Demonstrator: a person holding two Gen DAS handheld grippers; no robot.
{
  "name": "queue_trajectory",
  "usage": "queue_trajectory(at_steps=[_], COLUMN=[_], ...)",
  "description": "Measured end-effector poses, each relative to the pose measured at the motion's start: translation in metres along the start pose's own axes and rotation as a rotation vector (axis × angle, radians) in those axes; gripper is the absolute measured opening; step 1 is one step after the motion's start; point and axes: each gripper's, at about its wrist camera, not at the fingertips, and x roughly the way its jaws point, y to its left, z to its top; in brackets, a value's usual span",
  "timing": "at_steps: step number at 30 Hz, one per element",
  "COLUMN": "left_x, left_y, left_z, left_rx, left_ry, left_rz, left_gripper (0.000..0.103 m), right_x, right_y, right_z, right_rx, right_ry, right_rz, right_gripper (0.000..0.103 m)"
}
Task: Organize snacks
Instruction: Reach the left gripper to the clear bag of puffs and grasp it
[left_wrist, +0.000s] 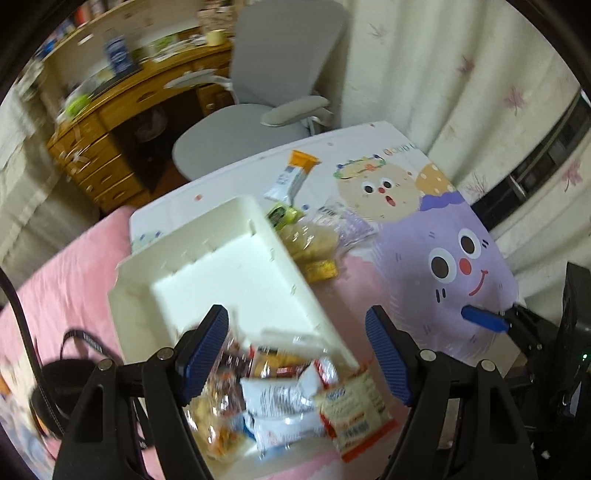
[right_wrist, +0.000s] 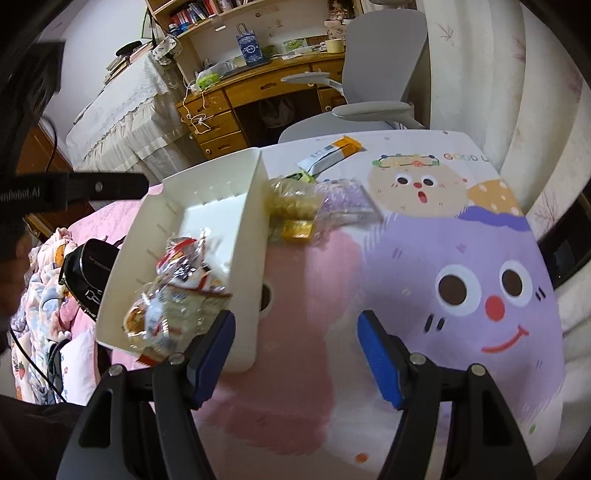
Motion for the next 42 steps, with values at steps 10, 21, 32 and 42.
queue_trajectory(at_steps=[10, 21, 32, 42], left_x=[0.055, 0.121, 0.174, 0.206], left_y=[-0.023, -0.059, -0.083, -0.073], left_z=[0.070, 0.099, 0.093, 0.090], left_rx=[0.213, 0.587, 0.882, 0.905], left_ry=[0.133, 0.235, 0.318, 0.399], left_rz=[-0.007, 0.032, 0.019, -0.024], left_gripper=[0.079, 0.079, 0.079, 0.075], right_x=[0.028, 0.082, 0.133, 0.157], right_y=[-0.048, -0.084, -0.088, -0.078], right_z=[0.038, 0.078, 0.093, 0.087], right_rx=[-0.023, -0.066, -0.146, -0.218], right_ry=[-0.028, -0.056, -0.079, -0.081], right_rz=[0.008, 0.091, 0.191, 0.158], right_gripper=[0.069, 0.070, 0.073, 0.070])
